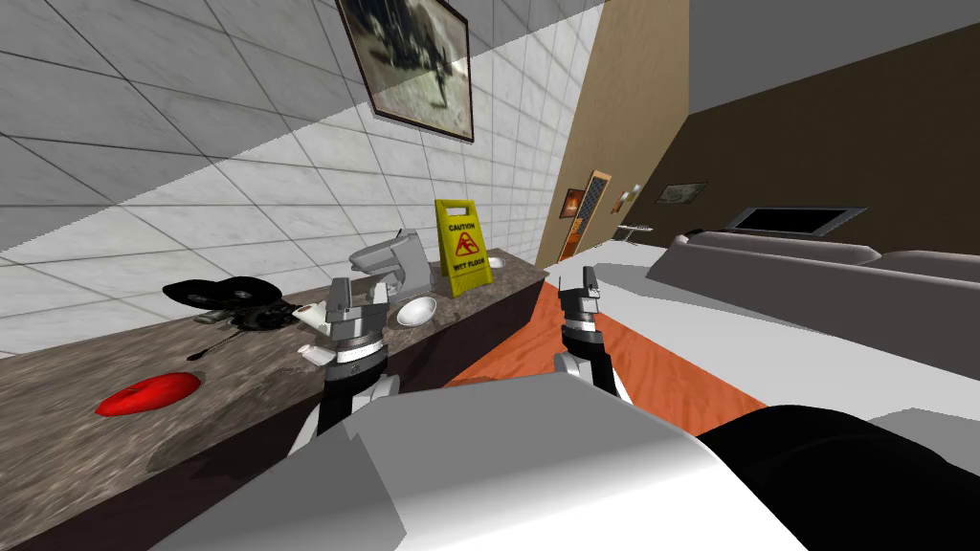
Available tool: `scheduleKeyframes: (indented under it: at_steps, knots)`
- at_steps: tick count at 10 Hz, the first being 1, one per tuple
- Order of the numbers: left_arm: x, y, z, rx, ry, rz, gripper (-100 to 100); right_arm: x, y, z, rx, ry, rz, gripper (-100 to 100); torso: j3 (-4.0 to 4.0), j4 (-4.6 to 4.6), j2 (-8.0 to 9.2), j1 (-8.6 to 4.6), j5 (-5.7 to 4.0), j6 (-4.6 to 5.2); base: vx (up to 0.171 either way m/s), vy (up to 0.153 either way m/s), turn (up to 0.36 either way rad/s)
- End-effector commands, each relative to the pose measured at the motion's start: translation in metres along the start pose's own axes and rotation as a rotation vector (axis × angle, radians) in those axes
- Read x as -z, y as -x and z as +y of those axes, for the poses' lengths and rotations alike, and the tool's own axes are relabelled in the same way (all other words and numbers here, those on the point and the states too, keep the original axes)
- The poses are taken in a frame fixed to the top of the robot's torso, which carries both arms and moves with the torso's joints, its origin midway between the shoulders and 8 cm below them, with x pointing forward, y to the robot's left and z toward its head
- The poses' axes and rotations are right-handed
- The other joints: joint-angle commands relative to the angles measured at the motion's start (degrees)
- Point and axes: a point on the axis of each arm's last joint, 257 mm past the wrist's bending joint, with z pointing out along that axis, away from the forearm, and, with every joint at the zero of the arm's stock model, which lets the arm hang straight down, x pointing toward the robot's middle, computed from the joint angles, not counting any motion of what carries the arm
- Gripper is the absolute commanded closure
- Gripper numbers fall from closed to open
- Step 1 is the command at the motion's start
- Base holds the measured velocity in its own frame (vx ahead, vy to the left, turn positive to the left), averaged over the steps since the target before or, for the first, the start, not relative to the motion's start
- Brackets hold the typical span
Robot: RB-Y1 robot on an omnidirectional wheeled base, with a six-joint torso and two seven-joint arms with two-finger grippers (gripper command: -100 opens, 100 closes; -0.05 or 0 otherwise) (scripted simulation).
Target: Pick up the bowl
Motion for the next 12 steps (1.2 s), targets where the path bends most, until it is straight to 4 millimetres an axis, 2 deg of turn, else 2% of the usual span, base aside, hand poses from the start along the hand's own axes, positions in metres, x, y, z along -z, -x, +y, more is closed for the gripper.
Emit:
scheduleKeyframes:
  at_steps: [1,12]
  knots:
    - [-0.002,-0.001,0.005,-0.01,0.027,0.031,-100,0.0,0.0,0.0,0.0,0.0,0.0,0,0.0,0.0,0.0,0.0,0.0,0.0,-0.029,0.003,-0.066]
    - [-0.014,0.016,0.042,-0.024,0.218,0.042,-100,0.0,0.0,0.0,0.0,0.0,0.0,0,0.08,0.03,0.13,0.02,0.0,0.0,-0.043,0.002,-0.067]
